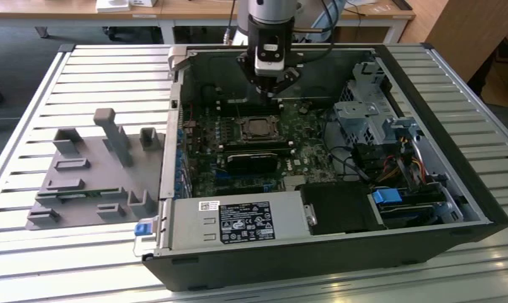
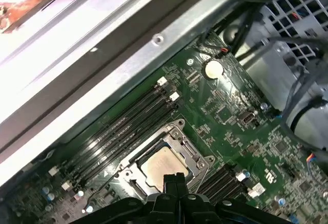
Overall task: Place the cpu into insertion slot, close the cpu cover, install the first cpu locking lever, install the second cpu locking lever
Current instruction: 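Install the first cpu locking lever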
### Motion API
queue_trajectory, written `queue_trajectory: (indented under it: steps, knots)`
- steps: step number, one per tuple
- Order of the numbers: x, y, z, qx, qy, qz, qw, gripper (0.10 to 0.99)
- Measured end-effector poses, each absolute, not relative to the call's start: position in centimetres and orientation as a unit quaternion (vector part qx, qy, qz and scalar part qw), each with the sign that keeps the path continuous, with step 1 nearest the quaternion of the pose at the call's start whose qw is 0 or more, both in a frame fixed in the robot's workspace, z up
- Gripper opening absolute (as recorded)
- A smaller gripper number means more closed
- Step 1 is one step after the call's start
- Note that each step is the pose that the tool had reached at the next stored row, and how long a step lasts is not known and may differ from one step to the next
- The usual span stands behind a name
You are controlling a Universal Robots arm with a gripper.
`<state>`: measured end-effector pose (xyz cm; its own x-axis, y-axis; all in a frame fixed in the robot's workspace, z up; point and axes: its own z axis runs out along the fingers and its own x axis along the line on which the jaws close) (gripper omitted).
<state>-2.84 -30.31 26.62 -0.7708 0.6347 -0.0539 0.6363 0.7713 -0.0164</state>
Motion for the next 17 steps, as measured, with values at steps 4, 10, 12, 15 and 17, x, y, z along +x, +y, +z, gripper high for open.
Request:
queue_trajectory:
  steps: [4,10,12,15,17]
  knots:
    - [-2.84,-30.31,26.61,0.304,0.952,-0.016,0.023,0.106]
    - [-2.83,-30.31,26.58,0.251,0.967,-0.015,0.024,0.106]
    - [-2.84,-30.31,26.57,0.233,0.972,-0.014,0.024,0.106]
    - [-2.84,-30.31,26.56,0.207,0.978,-0.014,0.025,0.106]
    - [-2.84,-30.31,26.55,0.190,0.981,-0.013,0.025,0.106]
